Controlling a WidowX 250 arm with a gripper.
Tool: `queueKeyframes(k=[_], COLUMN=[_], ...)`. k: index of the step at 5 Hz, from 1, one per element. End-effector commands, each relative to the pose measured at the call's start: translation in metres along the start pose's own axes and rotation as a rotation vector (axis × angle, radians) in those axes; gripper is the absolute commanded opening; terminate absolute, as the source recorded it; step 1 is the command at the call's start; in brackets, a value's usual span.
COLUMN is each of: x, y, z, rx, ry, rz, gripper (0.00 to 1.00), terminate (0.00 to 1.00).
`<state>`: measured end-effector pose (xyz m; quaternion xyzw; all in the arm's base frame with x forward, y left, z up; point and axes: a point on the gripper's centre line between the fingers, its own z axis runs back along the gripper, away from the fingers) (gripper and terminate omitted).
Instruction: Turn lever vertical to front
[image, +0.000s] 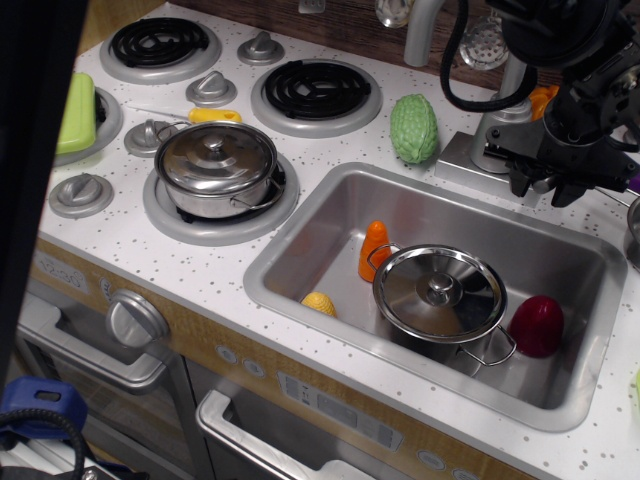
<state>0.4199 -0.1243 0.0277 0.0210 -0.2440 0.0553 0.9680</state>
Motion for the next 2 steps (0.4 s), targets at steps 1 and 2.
queueKeyframes(k=[1, 2], x=[0.0102, 0.0132], y=[-0.0007, -0.0006], z=[0.0128, 0.0157], rx=[-0.027, -0.036], ry=[-0.041, -0.006], rz=[0.015, 0.004], gripper=[0.0, 1.0], terminate=[0.0, 1.0])
